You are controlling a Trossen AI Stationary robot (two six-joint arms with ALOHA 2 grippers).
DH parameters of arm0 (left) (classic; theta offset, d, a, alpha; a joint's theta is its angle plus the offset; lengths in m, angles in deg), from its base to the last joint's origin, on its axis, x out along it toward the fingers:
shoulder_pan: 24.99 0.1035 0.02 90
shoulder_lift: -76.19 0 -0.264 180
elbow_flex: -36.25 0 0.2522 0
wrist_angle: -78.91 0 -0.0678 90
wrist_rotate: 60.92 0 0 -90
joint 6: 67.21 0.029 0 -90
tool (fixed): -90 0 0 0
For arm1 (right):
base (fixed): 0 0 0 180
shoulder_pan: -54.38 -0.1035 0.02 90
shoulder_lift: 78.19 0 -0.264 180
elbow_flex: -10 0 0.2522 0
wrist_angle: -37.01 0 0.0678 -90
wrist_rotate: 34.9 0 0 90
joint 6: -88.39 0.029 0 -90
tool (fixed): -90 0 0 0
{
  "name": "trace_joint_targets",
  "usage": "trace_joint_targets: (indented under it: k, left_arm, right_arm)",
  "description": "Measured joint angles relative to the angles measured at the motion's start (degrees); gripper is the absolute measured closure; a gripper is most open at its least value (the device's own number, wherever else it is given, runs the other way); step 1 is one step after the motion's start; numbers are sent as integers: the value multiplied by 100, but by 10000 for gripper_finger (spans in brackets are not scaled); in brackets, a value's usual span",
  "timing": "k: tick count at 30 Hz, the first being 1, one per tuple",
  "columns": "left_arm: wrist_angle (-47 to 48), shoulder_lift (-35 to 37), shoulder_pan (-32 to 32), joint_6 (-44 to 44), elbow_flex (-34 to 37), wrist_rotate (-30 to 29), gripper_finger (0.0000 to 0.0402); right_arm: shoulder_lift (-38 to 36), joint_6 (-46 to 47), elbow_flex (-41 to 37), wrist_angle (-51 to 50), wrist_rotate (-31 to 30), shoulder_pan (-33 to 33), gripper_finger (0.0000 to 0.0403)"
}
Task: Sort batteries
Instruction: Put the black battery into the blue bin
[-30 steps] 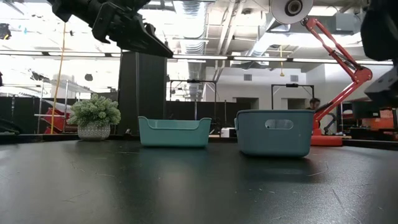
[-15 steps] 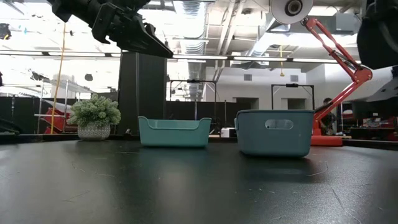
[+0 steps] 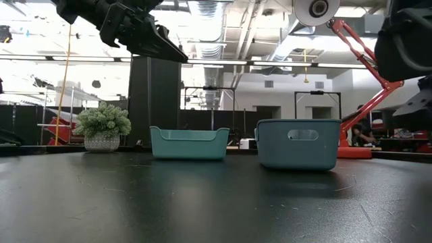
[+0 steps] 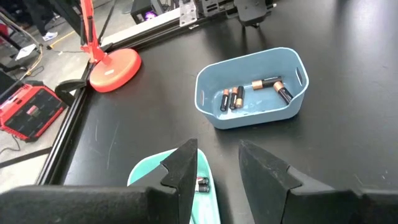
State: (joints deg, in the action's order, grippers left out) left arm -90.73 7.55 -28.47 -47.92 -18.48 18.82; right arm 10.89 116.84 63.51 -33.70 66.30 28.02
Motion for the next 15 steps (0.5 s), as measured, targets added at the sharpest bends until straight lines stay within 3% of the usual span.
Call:
trace_joint_targets:
  k: [15]
  left_arm:
    - [2, 0, 0, 2, 0, 0, 290]
  right_arm:
    - [8, 225, -15, 142, 52, 251, 355]
